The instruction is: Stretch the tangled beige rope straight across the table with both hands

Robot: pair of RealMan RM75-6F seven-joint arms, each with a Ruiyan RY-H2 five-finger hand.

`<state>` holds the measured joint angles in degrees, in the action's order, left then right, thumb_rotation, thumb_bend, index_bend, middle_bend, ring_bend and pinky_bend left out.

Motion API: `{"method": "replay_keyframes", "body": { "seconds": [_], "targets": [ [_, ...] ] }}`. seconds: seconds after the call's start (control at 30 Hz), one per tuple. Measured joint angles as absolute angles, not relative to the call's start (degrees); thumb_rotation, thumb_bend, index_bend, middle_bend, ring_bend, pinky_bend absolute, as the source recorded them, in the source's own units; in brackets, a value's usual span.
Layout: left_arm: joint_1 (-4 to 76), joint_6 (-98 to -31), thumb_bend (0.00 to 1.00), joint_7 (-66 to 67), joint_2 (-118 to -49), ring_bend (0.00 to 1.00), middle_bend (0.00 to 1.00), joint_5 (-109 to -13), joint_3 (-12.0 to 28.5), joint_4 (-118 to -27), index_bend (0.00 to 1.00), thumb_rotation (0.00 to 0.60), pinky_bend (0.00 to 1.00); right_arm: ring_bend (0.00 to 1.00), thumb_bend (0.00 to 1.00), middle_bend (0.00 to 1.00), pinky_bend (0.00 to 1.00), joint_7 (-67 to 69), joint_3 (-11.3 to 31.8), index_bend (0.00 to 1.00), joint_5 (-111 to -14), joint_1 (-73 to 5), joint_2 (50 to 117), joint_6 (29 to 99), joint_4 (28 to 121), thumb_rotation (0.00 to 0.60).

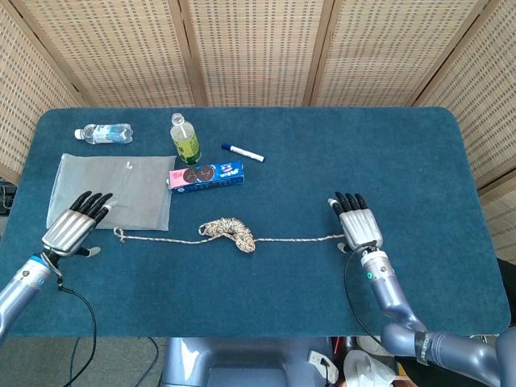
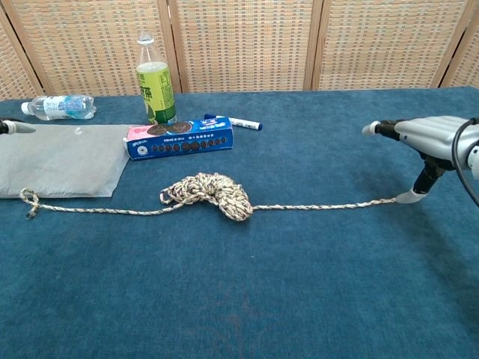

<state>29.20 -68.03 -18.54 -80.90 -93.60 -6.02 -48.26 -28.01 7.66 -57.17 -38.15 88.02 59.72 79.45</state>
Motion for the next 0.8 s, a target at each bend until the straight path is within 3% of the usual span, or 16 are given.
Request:
{"method": "replay_keyframes", "body": {
  "seconds": [0.17, 0.4, 0.67, 0.8],
  "targets": [
    [26.33, -74.27, 0.00, -21.07, -77.79, 0.00, 0.00, -91.84, -4.11, -53.90, 0.00, 0.600, 0.00, 0.00, 0.00, 0.00, 0.00, -25.39, 6.40, 0.00, -65.72, -36.34, 84.83, 64.60, 80.94, 0.600],
    [20.23, -80.68, 0.00, -19.78, -72.25, 0.00, 0.00, -85.74, -0.82, -69.51, 0.00, 0.600, 0.00, 0.00, 0.00, 0.00, 0.00, -18.01, 2.44, 0.00, -79.92, -28.87, 78.32, 80.16, 81.17, 0.600],
    [11.02, -85.50, 0.00, -9.94, -64.81, 0.00, 0.00, -79.81, -1.08, -90.32, 0.00, 0.600, 0.00, 0.00, 0.00, 0.00, 0.00, -8.82, -1.99, 0.00, -88.00, -17.76, 72.57, 93.20, 81.32, 0.600],
    [8.86, -88.26, 0.00, -8.38, -64.49, 0.00, 0.00, -81.05, -1.40, -91.60, 0.00, 0.600, 0.00, 0.00, 0.00, 0.00, 0.00, -9.15, -2.90, 0.00, -89.48, -14.87, 71.61, 95.09, 82.13, 0.600]
  ]
}}
